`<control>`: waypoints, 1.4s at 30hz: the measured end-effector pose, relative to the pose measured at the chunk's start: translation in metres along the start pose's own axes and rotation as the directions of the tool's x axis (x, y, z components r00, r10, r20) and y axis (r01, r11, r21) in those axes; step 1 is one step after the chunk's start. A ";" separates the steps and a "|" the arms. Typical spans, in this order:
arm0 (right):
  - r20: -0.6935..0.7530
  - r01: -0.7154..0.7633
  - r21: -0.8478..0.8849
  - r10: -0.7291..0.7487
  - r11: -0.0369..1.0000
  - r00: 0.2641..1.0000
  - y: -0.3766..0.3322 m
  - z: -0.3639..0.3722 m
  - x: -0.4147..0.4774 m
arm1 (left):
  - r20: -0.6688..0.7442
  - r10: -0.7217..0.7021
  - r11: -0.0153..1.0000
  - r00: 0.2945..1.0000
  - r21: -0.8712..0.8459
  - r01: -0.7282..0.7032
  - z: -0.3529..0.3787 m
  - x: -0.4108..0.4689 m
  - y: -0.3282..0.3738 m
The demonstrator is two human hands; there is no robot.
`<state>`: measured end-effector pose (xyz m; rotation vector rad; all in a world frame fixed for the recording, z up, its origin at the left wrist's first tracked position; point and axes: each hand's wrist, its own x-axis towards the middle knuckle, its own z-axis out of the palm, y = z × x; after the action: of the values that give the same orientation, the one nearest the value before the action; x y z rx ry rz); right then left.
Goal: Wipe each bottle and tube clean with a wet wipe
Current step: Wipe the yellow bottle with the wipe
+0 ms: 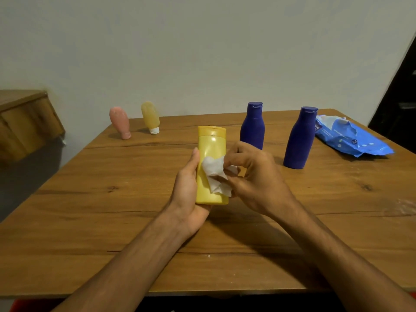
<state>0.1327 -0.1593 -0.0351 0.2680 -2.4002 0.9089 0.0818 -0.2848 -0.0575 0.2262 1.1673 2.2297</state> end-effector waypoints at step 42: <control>0.217 0.107 0.011 -0.107 0.994 0.970 0.005 0.004 -0.003 | -0.046 0.012 0.997 0.999 -0.080 -0.015 0.000 -0.001 0.010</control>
<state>0.1317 -0.1587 -0.0421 0.5161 -2.5564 0.8675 0.0784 -0.2903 -0.0494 0.1515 1.0997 2.2994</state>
